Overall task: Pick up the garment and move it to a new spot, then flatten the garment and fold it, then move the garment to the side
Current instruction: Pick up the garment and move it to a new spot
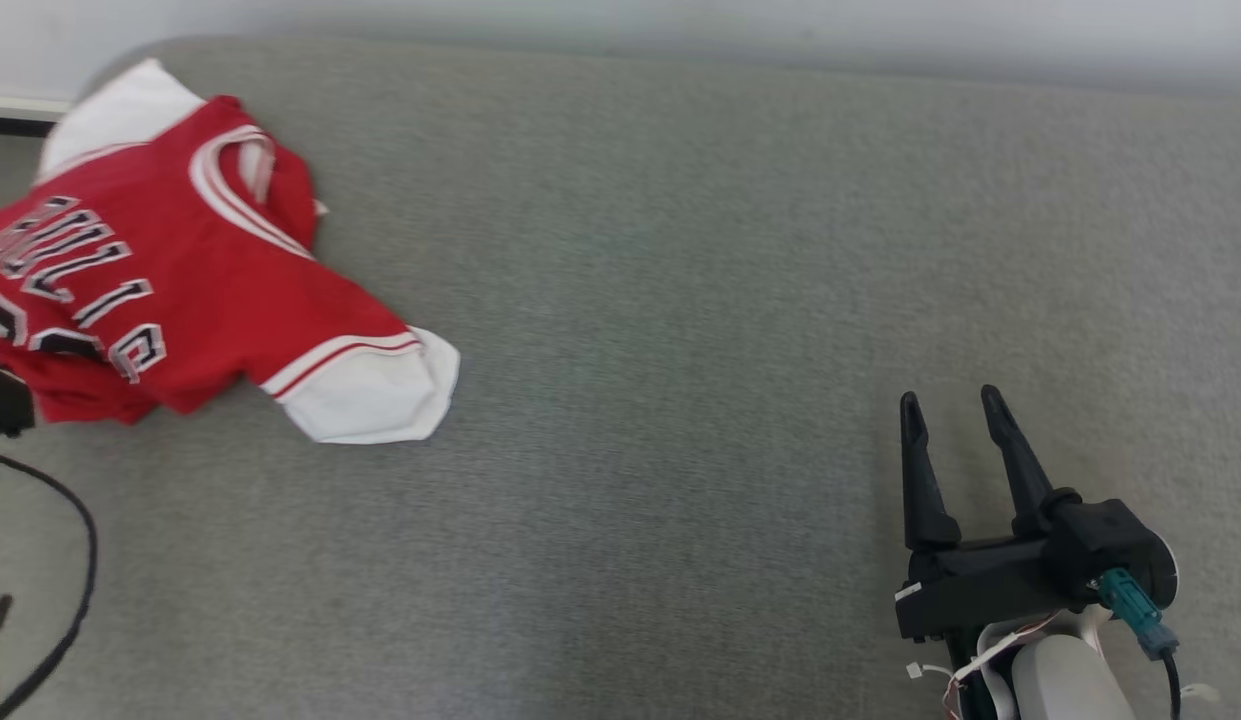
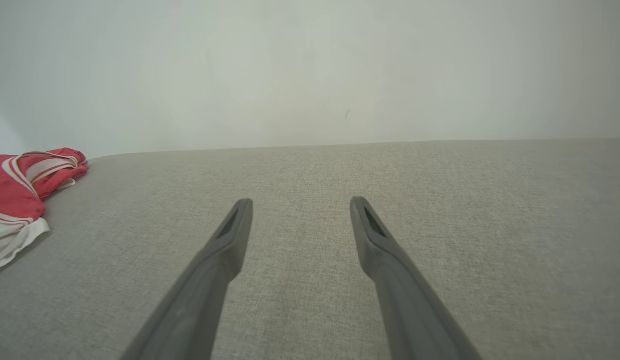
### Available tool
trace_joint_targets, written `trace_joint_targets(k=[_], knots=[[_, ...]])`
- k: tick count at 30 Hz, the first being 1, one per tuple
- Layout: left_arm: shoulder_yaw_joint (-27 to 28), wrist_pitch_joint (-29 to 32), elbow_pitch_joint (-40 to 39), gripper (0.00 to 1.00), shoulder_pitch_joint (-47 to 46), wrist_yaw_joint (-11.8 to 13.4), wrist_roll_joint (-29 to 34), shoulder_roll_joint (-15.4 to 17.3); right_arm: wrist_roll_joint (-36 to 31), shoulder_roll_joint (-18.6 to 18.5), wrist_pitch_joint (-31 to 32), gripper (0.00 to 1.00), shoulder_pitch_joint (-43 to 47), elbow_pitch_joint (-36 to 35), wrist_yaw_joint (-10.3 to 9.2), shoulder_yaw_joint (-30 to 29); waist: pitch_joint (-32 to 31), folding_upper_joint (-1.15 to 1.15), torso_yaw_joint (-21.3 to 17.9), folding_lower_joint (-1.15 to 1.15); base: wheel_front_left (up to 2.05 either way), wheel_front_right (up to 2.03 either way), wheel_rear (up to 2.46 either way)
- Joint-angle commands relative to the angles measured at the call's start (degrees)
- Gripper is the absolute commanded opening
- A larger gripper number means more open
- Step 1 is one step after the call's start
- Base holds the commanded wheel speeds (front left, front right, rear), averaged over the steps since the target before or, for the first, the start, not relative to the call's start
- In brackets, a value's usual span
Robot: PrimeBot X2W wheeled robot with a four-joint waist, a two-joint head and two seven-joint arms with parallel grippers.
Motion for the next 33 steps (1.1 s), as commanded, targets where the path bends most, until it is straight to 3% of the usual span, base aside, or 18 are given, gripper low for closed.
trace_joint_targets(k=[1, 10, 17, 26, 30, 31, 33], knots=[[-0.6, 0.8, 1.4, 1.0, -1.7, 0.0, -0.3, 1.3, 0.3, 0.1, 0.0, 1.0, -0.7, -0.4, -0.12, -0.1, 5.2, -0.01, -5.5, -0.02, 0.0, 0.0, 0.0], [-6.9, 7.0, 9.1, 1.0, -7.0, 0.0, -6.4, 6.4, 1.3, 0.1, 0.0, 1.0, -1.4, -1.6, -0.12, 0.1, 6.5, -0.01, -8.8, -0.02, 0.0, 0.0, 0.0], [-12.2, 15.1, 14.6, 1.0, -8.2, 0.0, -11.5, 9.7, 2.4, 0.1, 0.0, 1.0, -1.1, -1.7, -0.12, 0.4, 6.0, -0.01, -10.8, -0.02, 0.0, 0.0, 0.0], [-17.8, 29.2, 22.0, 1.0, -8.1, 0.0, -16.0, 10.1, 2.7, 0.2, 0.0, 1.0, -0.8, -1.6, -0.12, 0.4, 5.0, -0.01, -12.3, -0.02, 0.0, 0.0, 0.0], [-19.2, 31.1, 23.0, 1.0, -8.4, 0.0, -16.5, 10.3, 2.7, 0.2, 0.0, 1.0, -0.8, -1.8, -0.12, 0.4, 4.9, -0.01, -12.6, -0.02, 0.0, 0.0, 0.0], [-19.4, 31.4, 23.4, 0.0, -8.5, 0.0, -16.5, 10.5, 2.6, 0.2, 0.0, 1.0, -0.7, -1.8, -0.12, 0.3, 4.8, -0.01, -12.6, -0.02, 0.0, 0.0, 0.0], [-20.6, 31.8, 24.1, 0.0, -8.5, 0.0, -16.0, 10.7, 2.4, 0.1, 0.0, 1.0, -0.6, -1.7, -0.12, 0.2, 4.7, -0.01, -12.6, -0.02, 0.0, 0.0, 0.0]])
